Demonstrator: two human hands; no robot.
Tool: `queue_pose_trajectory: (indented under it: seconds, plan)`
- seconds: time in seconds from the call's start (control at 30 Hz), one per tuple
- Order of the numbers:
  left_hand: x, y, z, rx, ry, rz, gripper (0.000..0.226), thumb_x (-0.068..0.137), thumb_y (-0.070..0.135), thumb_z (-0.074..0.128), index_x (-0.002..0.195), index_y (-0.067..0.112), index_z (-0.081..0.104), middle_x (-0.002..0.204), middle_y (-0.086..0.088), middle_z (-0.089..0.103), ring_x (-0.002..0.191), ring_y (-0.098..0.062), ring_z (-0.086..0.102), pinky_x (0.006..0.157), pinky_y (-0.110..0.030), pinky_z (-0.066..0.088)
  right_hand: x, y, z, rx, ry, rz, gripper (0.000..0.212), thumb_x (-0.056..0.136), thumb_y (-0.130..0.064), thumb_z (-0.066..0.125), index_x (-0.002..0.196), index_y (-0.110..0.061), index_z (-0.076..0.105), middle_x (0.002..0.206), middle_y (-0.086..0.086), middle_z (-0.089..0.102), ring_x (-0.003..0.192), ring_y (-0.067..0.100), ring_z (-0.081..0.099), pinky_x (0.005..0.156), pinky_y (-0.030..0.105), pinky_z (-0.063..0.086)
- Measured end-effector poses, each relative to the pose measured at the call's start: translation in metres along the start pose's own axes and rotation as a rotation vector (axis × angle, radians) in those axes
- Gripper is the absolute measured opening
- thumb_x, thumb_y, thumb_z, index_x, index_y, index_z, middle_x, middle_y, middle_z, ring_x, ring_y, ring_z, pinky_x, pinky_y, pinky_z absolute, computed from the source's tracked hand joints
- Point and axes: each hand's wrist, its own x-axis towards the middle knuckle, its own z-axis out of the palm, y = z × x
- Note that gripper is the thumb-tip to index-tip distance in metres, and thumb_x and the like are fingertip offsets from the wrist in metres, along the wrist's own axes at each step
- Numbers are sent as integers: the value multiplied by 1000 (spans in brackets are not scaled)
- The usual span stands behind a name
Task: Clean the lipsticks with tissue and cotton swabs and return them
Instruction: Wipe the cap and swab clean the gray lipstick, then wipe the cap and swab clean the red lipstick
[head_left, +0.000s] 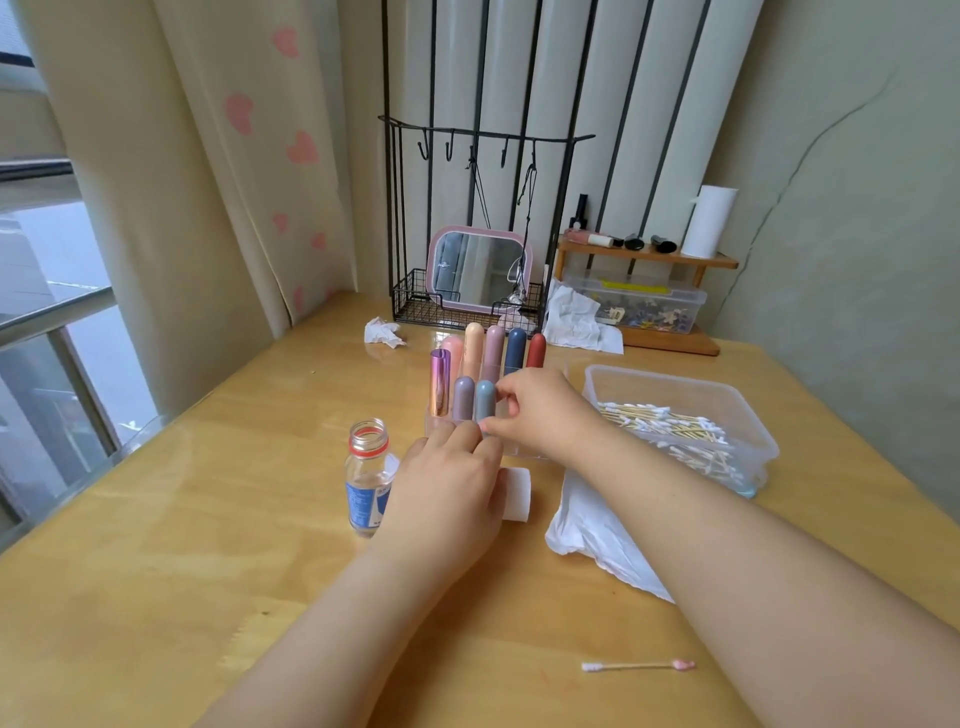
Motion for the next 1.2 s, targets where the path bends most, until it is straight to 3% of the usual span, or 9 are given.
queue_pose_trajectory:
  seconds: [0.1,0.23,0.3,0.37,0.6,0.77,0.93,1.07,1.2]
  plan:
    - [0,1,1,19,-2,14,19,70,19,41,65,10,58,63,-4,52,57,-28,53,48,-26,34,-3,2,-15,-26,28,-54,16,81,-36,69,78,-24,58,67,-10,48,68,11,49,56,22,36]
    - [1,4,-1,4,-17,-5,15,70,17,43,64,12,55,64,-2,52,59,-28,54,49,-28,35,9,14,-44,-192,377,-25,19,90,-26,52,103,-14,59,101,5,56,92,26,56,73,35,48]
    - [2,4,-2,3,-35,-15,1,66,10,58,65,11,57,64,-3,52,59,-29,54,49,-28,35,22,22,-51,-239,311,32,31,93,-25,52,121,-12,53,120,11,51,103,31,54,80,38,48]
    - [3,4,-1,-12,-60,-28,19,56,5,73,65,11,57,64,-3,53,59,-29,55,49,-27,35,33,29,-49,-247,165,71,37,94,-25,52,128,-12,49,127,13,50,110,32,53,88,41,48]
    - [6,5,-4,-1,-61,-28,6,60,14,59,65,12,60,64,-2,55,61,-28,58,49,-30,40,45,32,-37,-181,126,105,18,94,-22,53,105,-12,63,102,7,65,93,23,58,78,33,48]
    - [5,10,-9,-9,-35,-19,27,72,25,36,66,14,60,66,-1,55,60,-26,57,48,-28,40,33,21,-64,-113,213,92,15,94,-24,55,98,-12,62,92,3,62,83,18,55,72,30,44]
    - [9,27,-26,-172,13,-75,22,79,29,48,81,12,62,74,-2,61,65,-25,60,49,-31,44,-23,1,-100,-7,246,42,6,90,-27,60,91,-21,61,84,-1,61,78,14,54,69,27,44]
    - [14,44,-40,-224,38,-82,26,87,28,61,105,9,60,97,-7,66,87,-31,62,69,-38,49,-81,-6,-101,144,151,56,5,89,-28,62,85,-25,62,83,0,67,79,15,63,71,28,51]
    - [12,60,-43,-329,-118,-132,31,91,33,57,114,12,56,107,-3,64,98,-22,59,80,-34,44,-127,-9,-86,267,122,80,6,87,-27,65,81,-25,64,79,-3,67,78,14,64,70,21,50]
